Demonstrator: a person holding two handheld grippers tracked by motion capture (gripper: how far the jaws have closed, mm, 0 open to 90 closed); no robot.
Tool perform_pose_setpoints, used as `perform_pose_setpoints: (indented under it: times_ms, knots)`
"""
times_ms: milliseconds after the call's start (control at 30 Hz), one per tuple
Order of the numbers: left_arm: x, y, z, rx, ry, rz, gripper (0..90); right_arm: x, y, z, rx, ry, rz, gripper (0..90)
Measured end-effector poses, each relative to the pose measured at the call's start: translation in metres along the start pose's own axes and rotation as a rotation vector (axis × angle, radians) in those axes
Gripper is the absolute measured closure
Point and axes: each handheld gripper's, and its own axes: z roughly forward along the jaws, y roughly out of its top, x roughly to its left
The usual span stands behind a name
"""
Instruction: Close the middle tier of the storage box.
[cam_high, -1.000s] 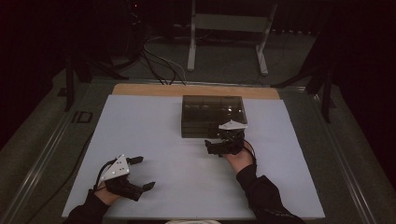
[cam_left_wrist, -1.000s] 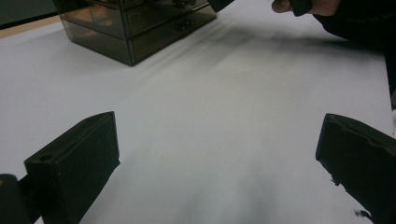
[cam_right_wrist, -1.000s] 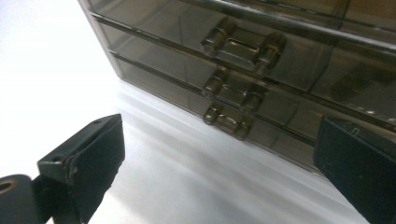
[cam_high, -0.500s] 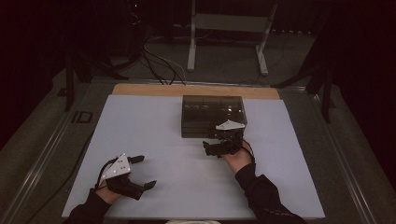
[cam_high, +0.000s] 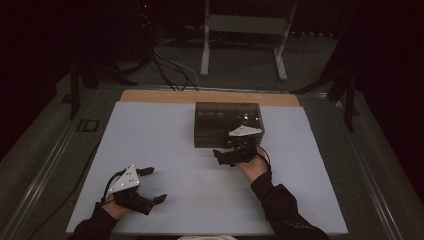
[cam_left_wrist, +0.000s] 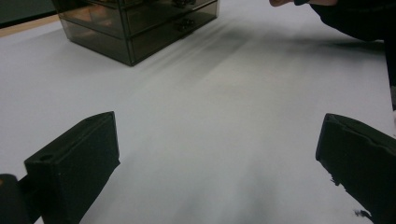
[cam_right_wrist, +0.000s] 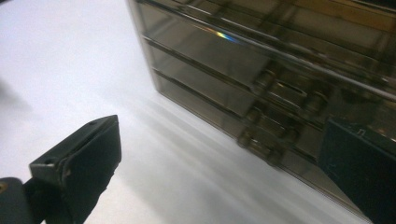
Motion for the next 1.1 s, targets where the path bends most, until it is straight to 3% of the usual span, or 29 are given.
perform_pose_setpoints:
  times_ms: [333,733,1100]
  knots:
    - [-0.001,0.000,-0.001,-0.005,0.000,0.003,0.8,0.010,0.002,-0.006,-0.022,0.050,-0.065,0.2]
    - [-0.001,0.000,-0.001,-0.004,0.000,0.002,0.9,0.008,-0.010,-0.011,-0.027,0.098,-0.137,0.2]
    - [-0.001,0.000,-0.001,-0.004,-0.002,0.001,0.8,0.004,-0.028,-0.017,-0.020,0.136,-0.152,0.2]
